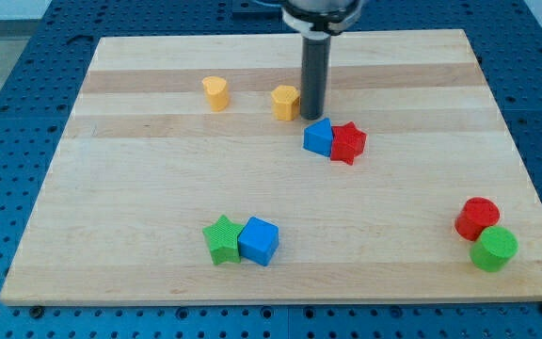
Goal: Push the yellow hexagon to the right of yellow heart
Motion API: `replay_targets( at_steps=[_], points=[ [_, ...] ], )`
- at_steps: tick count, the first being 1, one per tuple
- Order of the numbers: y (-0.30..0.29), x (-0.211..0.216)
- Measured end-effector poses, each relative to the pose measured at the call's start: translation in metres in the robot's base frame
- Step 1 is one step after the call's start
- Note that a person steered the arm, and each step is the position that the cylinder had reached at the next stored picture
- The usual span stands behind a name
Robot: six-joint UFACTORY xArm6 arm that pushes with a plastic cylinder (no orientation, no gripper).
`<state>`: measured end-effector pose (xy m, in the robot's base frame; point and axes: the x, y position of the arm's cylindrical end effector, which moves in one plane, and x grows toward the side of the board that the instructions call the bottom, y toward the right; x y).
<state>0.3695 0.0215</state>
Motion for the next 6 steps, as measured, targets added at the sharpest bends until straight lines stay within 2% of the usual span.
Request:
replay_targets(
  at_steps=[1, 2, 4, 5, 6],
  points=[
    [-0.045, -0.008],
    [-0.060, -0.009],
    [-0.020, -0.025],
    [-0.023, -0.046],
    [-0.050, -0.044]
  ],
)
